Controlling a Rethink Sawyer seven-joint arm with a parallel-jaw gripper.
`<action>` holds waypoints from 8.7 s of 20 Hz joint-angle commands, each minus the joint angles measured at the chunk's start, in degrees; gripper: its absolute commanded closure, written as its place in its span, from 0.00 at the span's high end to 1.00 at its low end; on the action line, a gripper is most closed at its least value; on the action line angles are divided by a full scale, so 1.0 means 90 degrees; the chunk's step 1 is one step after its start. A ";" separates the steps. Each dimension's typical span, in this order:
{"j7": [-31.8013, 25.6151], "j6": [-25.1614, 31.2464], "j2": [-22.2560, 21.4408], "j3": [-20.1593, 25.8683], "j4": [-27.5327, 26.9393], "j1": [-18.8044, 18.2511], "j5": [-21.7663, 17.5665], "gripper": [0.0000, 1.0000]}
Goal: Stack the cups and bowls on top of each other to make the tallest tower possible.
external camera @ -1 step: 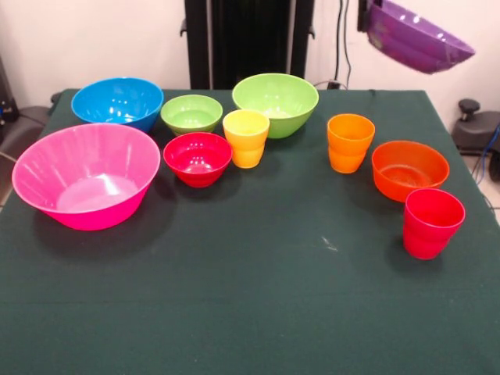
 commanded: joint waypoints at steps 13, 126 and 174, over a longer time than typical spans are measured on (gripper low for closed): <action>-0.1242 0.1244 0.1017 0.0287 -0.2020 -0.0577 -0.0923 0.00; -0.2241 0.0525 0.3577 0.0648 -0.4486 -0.1180 -0.4030 1.00; 0.0123 -0.1603 0.2532 -0.0641 -0.1003 0.0071 -0.2663 1.00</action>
